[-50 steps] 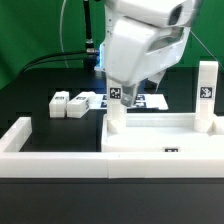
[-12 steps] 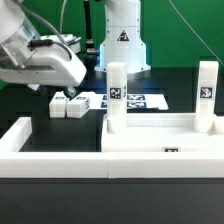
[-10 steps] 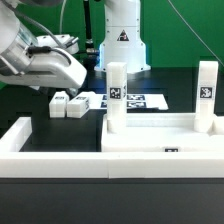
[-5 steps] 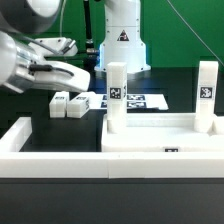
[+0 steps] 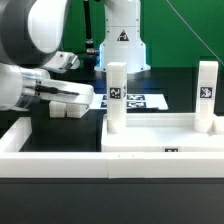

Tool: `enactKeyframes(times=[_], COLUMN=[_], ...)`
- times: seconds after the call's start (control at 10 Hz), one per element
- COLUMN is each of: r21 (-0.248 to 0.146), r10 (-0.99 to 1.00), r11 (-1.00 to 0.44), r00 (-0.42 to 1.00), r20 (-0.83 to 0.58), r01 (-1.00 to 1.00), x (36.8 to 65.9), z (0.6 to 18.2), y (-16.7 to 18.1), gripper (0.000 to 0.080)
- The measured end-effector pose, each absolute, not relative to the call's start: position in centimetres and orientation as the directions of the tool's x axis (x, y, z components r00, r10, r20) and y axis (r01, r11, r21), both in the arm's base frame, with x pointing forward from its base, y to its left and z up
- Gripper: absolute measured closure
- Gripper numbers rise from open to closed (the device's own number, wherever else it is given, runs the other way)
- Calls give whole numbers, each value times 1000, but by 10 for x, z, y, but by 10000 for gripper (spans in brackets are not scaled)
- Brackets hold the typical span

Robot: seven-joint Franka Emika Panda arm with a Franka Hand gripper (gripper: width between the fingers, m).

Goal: Assemble desk

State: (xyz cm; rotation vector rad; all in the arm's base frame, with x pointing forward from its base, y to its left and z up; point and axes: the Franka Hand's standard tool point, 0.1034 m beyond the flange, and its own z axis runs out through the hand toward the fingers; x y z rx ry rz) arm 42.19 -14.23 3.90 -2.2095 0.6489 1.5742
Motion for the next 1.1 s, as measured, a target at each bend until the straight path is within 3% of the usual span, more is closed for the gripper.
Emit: enactKeyframes(times=[0.4, 0.7, 1.1], r21=[-30, 34, 30], r10=[-161, -213, -215], r11=[-840, -835, -838], r00=[302, 266, 279], r20=[-939, -940, -936], r01=[-542, -549, -545], x=[425, 426, 425], z=[33, 29, 21], y=[-140, -127, -126], gripper=[151, 151, 151])
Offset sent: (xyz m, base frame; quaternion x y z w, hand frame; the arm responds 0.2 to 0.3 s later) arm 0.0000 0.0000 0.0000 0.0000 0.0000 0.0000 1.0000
